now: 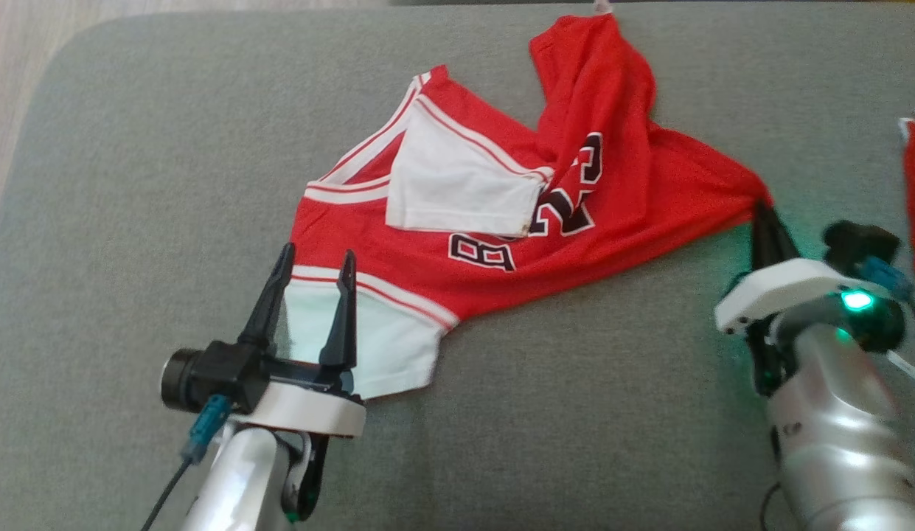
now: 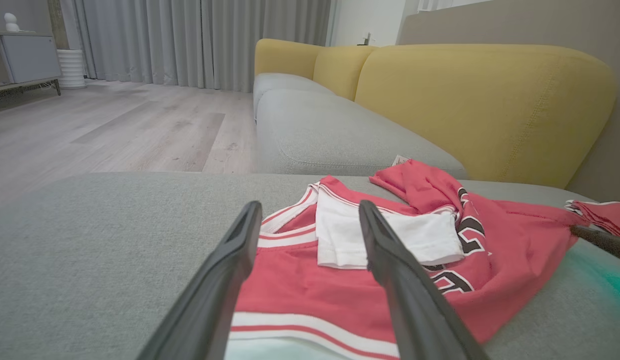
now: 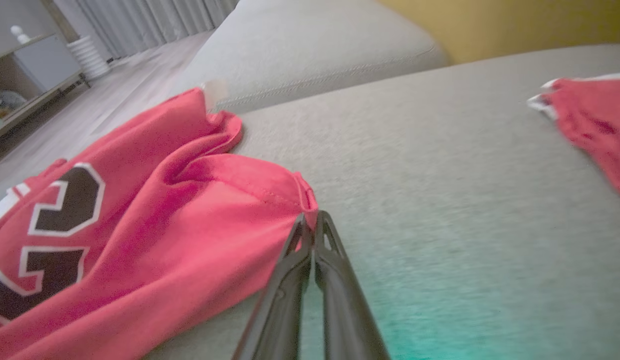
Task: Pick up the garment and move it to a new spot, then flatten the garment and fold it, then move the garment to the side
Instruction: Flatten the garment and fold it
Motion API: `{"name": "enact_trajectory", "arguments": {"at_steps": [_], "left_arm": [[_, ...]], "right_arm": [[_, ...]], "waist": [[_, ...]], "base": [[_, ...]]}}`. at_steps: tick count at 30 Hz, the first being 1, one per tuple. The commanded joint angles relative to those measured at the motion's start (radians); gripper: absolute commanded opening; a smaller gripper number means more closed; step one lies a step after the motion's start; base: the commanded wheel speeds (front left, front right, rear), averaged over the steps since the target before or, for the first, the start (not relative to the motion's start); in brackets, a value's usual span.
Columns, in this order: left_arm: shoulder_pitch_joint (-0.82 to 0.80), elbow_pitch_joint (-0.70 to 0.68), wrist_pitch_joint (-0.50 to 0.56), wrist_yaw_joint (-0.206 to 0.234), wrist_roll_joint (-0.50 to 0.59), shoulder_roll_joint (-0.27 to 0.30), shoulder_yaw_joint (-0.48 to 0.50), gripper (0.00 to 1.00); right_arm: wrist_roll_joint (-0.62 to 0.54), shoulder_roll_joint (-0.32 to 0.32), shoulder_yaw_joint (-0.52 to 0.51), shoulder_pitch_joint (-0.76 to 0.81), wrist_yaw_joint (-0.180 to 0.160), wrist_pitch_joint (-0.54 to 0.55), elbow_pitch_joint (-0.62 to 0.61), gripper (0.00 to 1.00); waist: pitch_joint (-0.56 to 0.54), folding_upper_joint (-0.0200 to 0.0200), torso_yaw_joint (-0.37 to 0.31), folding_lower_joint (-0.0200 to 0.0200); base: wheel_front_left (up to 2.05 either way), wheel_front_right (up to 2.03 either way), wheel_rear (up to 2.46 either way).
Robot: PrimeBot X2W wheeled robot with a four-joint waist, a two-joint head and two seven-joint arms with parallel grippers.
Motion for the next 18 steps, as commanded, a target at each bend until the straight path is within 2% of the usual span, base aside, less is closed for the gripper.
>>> {"name": "enact_trajectory", "arguments": {"at_steps": [1,7,12,13,14,18], "left_arm": [[-0.019,-0.03,-0.008,0.004,0.011,0.003,0.045,1.0],[0.002,-0.034,-0.008,0.002,0.009,0.006,0.068,1.0],[0.014,-0.037,-0.008,0.002,0.008,0.006,0.081,1.0],[0.017,-0.038,-0.008,0.002,0.009,0.006,0.081,1.0],[0.019,-0.038,-0.008,0.001,0.009,0.006,0.08,1.0],[0.023,-0.039,-0.008,0.0,0.009,0.005,0.081,1.0]], "right_arm": [[-0.016,0.003,-0.024,0.029,-0.001,-0.013,-0.057,0.0],[-0.063,0.003,-0.163,0.114,-0.001,-0.014,-0.15,0.0],[-0.046,0.003,-0.172,0.15,-0.001,-0.014,-0.168,0.0],[-0.04,0.003,-0.164,0.156,-0.001,-0.014,-0.176,0.47],[-0.027,0.003,-0.153,0.16,-0.001,-0.014,-0.185,1.0],[0.023,0.003,-0.065,0.185,-0.001,-0.014,-0.278,1.0]], "waist": [[-0.021,0.0,-0.024,0.0],[-0.051,0.0,-0.071,0.0],[-0.063,0.0,-0.098,0.0],[-0.066,0.0,-0.103,0.0],[-0.068,0.0,-0.107,0.0],[-0.074,0.0,-0.121,0.0]], "base": [[0.0,0.0,0.0],[0.0,0.0,0.0],[0.0,0.0,0.0],[0.0,0.0,0.0],[0.0,0.0,0.0],[0.0,0.0,0.0]]}}
